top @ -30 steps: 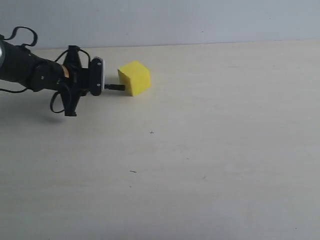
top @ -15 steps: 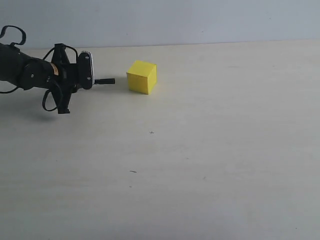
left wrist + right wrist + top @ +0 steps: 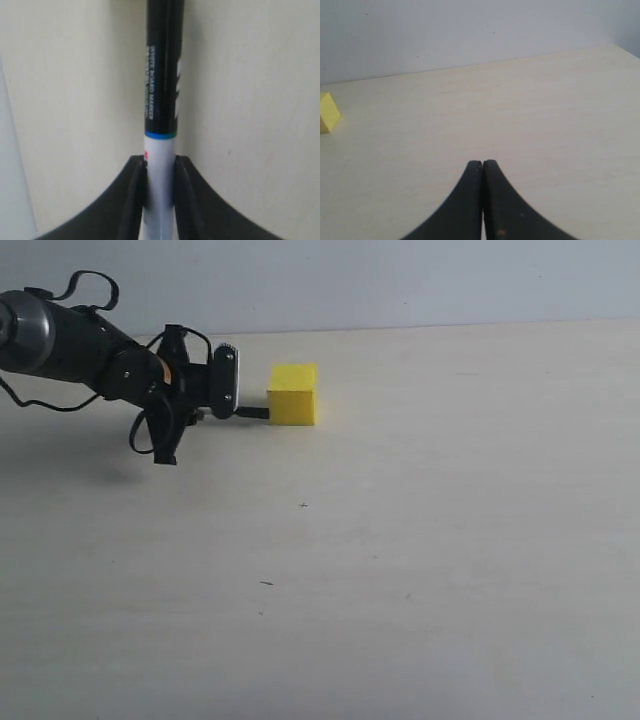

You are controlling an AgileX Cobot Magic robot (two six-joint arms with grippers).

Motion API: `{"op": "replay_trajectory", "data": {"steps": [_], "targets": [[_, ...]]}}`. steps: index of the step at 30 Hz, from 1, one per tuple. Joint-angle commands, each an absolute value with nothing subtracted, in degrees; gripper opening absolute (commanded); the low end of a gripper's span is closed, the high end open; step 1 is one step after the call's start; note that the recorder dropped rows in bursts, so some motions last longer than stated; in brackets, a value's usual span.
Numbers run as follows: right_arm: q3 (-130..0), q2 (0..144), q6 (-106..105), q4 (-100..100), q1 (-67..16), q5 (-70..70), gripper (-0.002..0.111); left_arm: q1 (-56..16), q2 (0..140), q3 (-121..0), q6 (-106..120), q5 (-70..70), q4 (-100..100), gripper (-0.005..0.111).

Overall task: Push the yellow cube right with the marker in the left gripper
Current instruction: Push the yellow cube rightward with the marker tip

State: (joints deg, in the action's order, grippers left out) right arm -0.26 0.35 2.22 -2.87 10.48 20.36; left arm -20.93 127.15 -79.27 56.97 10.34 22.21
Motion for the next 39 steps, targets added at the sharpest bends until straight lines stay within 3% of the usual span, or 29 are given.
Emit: {"op": "replay_trajectory", "data": {"steps": [1, 9, 19, 32, 39], "targets": [[0.0, 0.0, 2.2, -2.8, 10.7, 20.0, 0.0, -20.9, 126.5, -79.6, 54.2, 11.6, 22.3, 0.0], [0.0, 0.0, 2.2, -2.8, 10.7, 20.0, 0.0, -16.4, 126.6, -79.6, 52.2, 12.2, 22.3, 0.0], [0.0, 0.0, 2.2, -2.8, 10.7, 20.0, 0.0, -24.5, 128.4, -82.2, 48.0, 7.9, 21.8, 0.0], [0.0, 0.0, 2.2, -2.8, 10.7, 20.0, 0.0, -20.6, 127.6, -82.2, 45.8, 14.6, 22.5, 0.0], [0.0, 0.0, 2.2, -2.8, 10.7, 20.0, 0.0, -21.3, 127.9, -82.9, 43.8, 10.9, 23.6, 0.0]]}}
